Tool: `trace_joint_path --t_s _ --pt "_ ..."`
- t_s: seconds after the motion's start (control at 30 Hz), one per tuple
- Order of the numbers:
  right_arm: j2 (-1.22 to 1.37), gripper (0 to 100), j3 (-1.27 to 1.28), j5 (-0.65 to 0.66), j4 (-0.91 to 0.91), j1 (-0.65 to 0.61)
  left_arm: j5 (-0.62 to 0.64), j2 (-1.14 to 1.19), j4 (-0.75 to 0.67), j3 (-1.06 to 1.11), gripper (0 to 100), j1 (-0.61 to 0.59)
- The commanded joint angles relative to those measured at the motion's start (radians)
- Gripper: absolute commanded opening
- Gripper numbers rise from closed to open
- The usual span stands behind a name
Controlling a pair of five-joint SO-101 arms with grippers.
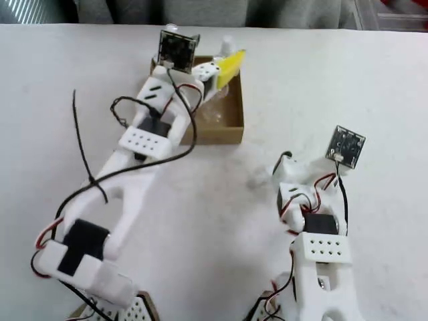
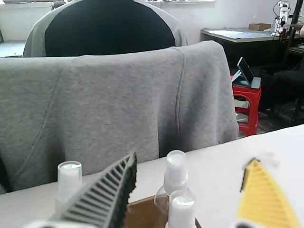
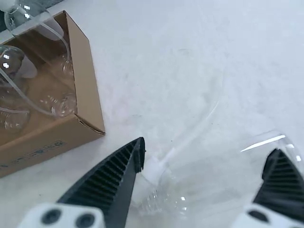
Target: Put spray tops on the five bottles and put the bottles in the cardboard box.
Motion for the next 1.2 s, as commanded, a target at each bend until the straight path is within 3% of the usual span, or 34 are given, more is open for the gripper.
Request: trace_joint_path --t_s 0.0,0.6,0.93,1.17 --pt "-0.012 35.9 -0.006 0.012 -0.019 0.008 -0.006 -0.143 0.086 -0.018 35 0.013" --pt "-0.018 35.8 -0.005 0.012 -0.012 0.015 0.003 -0.768 0.879 -0.009 35 0.007" --pt "-0.021 35.8 -0.006 0.014 0.016 0.016 0.005 -0.98 1.29 -0.002 35 0.004" --pt "-0.021 35.8 -0.011 0.014 0.031 0.024 -0.003 -1.142 1.33 0.262 35 0.004"
